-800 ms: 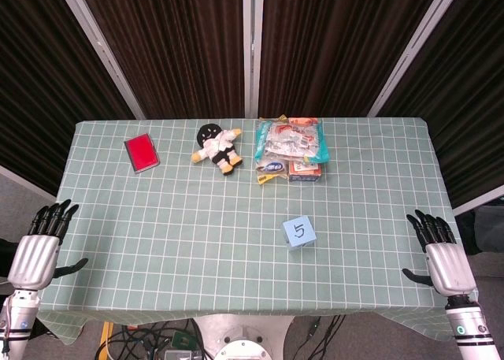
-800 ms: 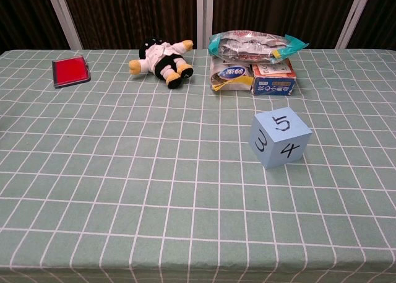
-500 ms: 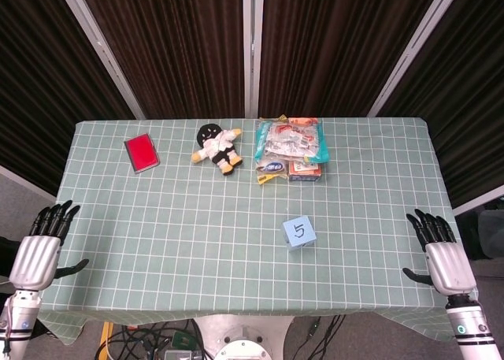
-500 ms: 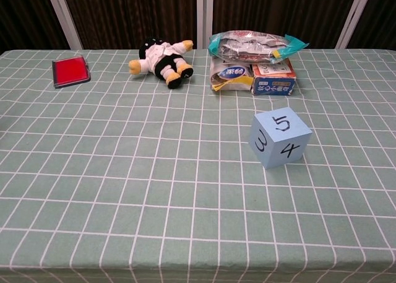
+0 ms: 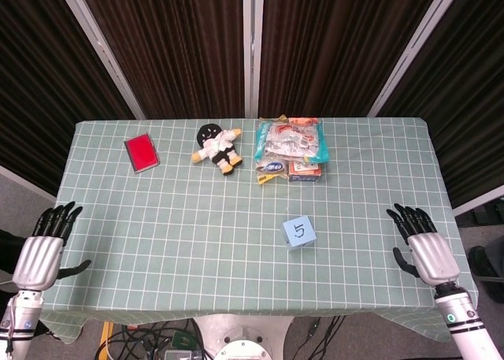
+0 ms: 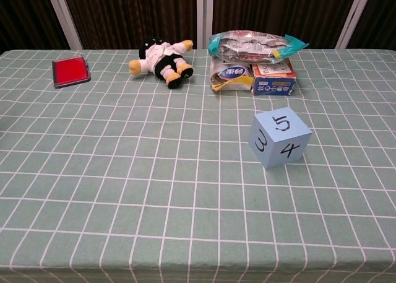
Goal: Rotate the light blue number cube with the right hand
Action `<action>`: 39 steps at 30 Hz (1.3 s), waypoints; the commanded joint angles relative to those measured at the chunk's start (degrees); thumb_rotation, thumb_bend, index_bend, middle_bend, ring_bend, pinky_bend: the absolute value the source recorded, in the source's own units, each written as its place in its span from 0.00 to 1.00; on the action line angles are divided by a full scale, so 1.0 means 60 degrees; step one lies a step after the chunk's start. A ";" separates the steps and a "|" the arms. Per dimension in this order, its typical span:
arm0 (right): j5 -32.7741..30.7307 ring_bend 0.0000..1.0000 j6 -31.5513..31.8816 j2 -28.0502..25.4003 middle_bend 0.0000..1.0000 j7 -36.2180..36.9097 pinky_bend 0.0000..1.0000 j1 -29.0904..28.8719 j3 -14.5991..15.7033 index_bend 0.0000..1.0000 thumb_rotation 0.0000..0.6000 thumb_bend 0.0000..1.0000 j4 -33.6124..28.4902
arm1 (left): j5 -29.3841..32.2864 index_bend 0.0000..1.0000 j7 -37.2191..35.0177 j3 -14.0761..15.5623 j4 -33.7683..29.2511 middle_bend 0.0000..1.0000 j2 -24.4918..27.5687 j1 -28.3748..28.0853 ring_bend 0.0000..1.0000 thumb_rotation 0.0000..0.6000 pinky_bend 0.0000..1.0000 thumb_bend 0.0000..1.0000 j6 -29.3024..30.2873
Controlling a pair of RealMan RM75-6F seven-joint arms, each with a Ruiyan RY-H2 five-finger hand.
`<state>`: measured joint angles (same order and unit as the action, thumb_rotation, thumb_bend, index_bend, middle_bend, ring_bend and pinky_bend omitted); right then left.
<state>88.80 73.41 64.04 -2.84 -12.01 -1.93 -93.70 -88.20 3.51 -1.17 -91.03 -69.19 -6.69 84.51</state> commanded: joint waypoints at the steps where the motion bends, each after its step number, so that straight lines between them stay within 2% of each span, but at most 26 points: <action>1: 0.0010 0.04 -0.0501 -0.0059 0.05 -0.0173 0.07 -0.0440 -0.0112 0.00 1.00 1.00 -0.0242 | -0.0007 0.04 0.0038 -0.0014 0.0005 0.00 -0.0009 -0.0033 0.00 1.00 0.00 0.00 -0.0029; 3: 0.0088 0.26 -0.0567 0.0229 0.23 -0.0331 0.37 -0.0638 -0.0211 0.00 1.00 1.00 -0.0201 | -0.0003 0.04 0.0067 -0.0036 -0.0015 0.00 0.0005 -0.0059 0.00 1.00 0.00 0.00 -0.0045; 4: 0.0182 0.42 -0.0607 0.0353 0.31 -0.0409 0.56 -0.0731 -0.0222 0.00 1.00 1.00 -0.0138 | 0.0001 0.04 0.0082 -0.0044 -0.0029 0.00 0.0013 -0.0069 0.00 1.00 0.00 0.00 -0.0052; 6: 0.0447 0.63 -0.0601 0.0668 0.40 -0.0660 0.77 -0.0910 -0.0242 0.00 1.00 1.00 0.0087 | 0.0015 0.04 0.0115 -0.0052 -0.0063 0.00 0.0032 -0.0084 0.00 1.00 0.00 0.00 -0.0076; 7: 0.0614 0.71 -0.0627 0.0891 0.46 -0.0785 0.82 -0.1030 -0.0234 0.00 1.00 1.00 0.0242 | 0.0027 0.04 0.0140 -0.0053 -0.0084 0.00 0.0046 -0.0090 0.00 1.00 0.00 0.00 -0.0090; 8: 0.0710 0.75 -0.0670 0.1052 0.51 -0.0764 0.85 -0.1121 -0.0223 0.00 1.00 1.00 0.0327 | 0.0038 0.04 0.0155 -0.0051 -0.0094 0.00 0.0056 -0.0090 0.00 1.00 0.00 0.00 -0.0100; 13: 0.0955 0.81 -0.1360 0.1541 0.89 -0.0604 0.87 -0.1715 -0.0116 0.01 1.00 1.00 0.0628 | 0.0127 0.04 0.0163 -0.0044 -0.0099 0.00 0.0081 -0.0079 0.00 1.00 0.00 0.00 -0.0149; 14: 0.0925 0.81 -0.1531 0.1582 0.94 -0.0717 0.87 -0.1813 -0.0105 0.01 1.00 1.00 0.0660 | 0.0138 0.04 0.0153 -0.0042 -0.0086 0.00 0.0077 -0.0079 0.00 1.00 0.00 0.00 -0.0159; 16: 0.0789 0.81 -0.1923 0.1646 0.98 -0.1066 0.87 -0.2006 -0.0084 0.03 1.00 1.00 0.0688 | 0.0164 0.04 0.0123 -0.0037 -0.0045 0.00 0.0058 -0.0078 0.00 1.00 0.00 0.00 -0.0182; 24: -0.0518 0.82 -0.3465 0.1462 1.00 -0.2691 0.87 -0.2522 -0.0054 0.11 1.00 1.00 0.0258 | 0.0252 0.04 -0.0104 -0.0027 0.0180 0.00 -0.0023 -0.0062 0.00 1.00 0.00 0.00 -0.0237; 32: -0.1523 0.82 -0.3738 0.1376 1.00 -0.3767 0.87 -0.2615 0.0012 0.16 1.00 1.00 -0.0281 | 0.0247 0.04 -0.0342 -0.0005 0.0385 0.00 -0.0056 -0.0036 0.00 1.00 0.00 0.00 -0.0225; 39: -0.1866 0.82 -0.4128 0.1393 1.00 -0.4007 0.87 -0.2895 0.0168 0.19 1.00 1.00 -0.0592 | 0.0212 0.04 -0.0372 -0.0013 0.0399 0.00 -0.0043 -0.0041 0.00 1.00 0.00 0.00 -0.0196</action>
<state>77.69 48.71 72.38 -26.84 -29.32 -1.00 -97.18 -86.93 1.27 -1.25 -88.64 -69.45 -6.94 83.33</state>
